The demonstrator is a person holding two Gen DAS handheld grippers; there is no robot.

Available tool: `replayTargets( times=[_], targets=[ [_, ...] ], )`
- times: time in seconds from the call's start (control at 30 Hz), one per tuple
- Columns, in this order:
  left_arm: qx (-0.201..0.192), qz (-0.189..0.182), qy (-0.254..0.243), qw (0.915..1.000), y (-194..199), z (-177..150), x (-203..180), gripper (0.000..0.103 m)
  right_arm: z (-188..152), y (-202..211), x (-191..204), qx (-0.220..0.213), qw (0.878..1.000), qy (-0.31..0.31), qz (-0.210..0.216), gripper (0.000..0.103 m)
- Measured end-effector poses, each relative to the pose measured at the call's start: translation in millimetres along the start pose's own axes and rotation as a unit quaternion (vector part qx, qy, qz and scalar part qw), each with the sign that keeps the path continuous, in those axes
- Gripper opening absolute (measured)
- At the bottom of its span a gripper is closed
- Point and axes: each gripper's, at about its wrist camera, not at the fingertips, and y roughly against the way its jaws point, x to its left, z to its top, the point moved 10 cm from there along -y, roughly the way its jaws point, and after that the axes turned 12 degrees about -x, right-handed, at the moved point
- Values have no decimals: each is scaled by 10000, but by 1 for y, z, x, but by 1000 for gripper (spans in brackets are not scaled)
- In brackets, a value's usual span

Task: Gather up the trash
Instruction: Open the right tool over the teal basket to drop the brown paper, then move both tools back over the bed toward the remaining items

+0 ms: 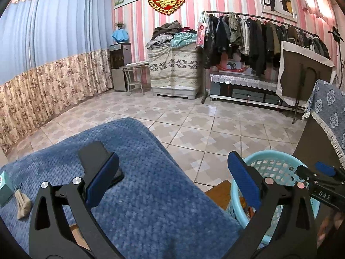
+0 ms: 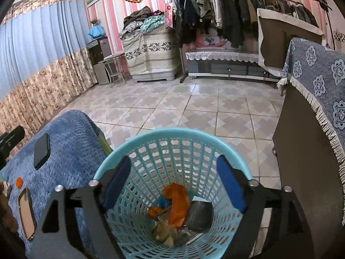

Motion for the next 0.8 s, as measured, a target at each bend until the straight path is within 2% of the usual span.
replayTargets(
  times=[0.3,0.8],
  targets=[
    [28,319,87,9995,19,-4,47,98,-2,1,19,1,9997,220,72,89],
    [143,1103,336,9932,64,-30,165,98,-9,6,66,-37,9979,603,251,90]
  ],
)
